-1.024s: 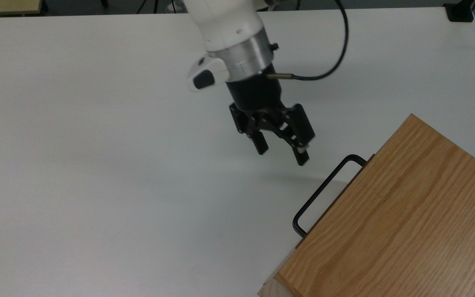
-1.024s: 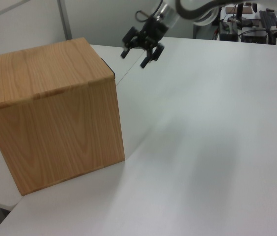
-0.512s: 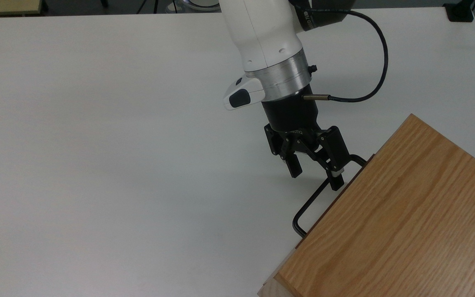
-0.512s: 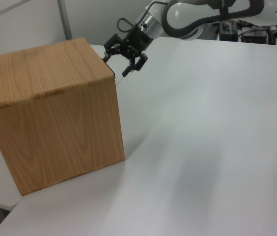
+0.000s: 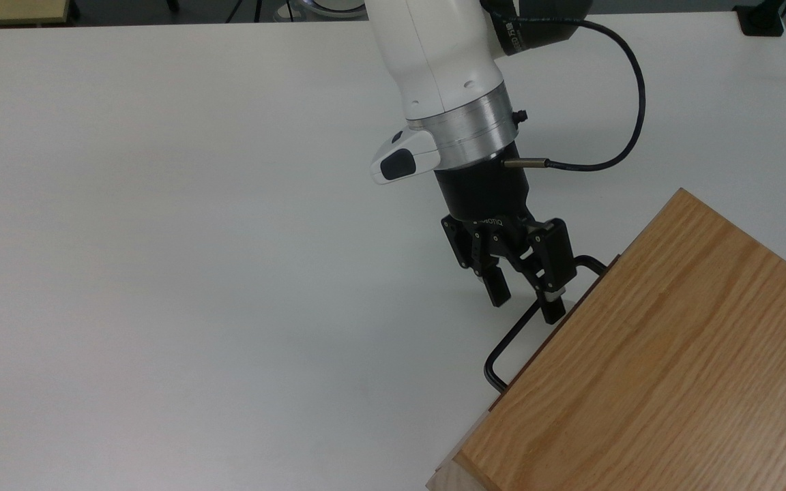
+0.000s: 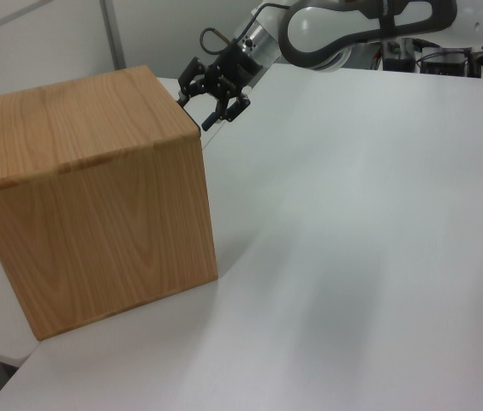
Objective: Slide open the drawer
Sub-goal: 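Close the gripper around the black wire handle, then pull the handle away from the wooden box, sliding the drawer out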
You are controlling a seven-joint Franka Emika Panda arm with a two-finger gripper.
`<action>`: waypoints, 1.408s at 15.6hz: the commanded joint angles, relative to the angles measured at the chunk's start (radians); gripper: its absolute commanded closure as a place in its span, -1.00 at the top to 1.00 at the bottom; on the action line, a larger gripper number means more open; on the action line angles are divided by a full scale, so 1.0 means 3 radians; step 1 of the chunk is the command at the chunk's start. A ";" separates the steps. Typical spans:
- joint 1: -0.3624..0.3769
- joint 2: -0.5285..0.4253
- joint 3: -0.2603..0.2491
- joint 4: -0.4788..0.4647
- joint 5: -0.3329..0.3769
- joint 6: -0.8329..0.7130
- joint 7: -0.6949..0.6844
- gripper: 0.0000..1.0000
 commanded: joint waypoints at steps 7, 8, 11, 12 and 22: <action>0.0044 0.0016 -0.0072 0.0045 0.0086 0.0045 0.0044 -1.00; 0.0044 -0.0004 -0.0072 0.0029 0.0086 0.0040 0.0044 -1.00; -0.0027 -0.0366 -0.0056 -0.0337 0.0092 0.0004 -0.0012 -1.00; -0.0038 -0.0489 -0.0051 -0.0491 0.0092 -0.0052 -0.0088 -1.00; -0.0503 -0.1283 -0.0062 -0.1151 0.0450 -0.1341 -0.0876 -1.00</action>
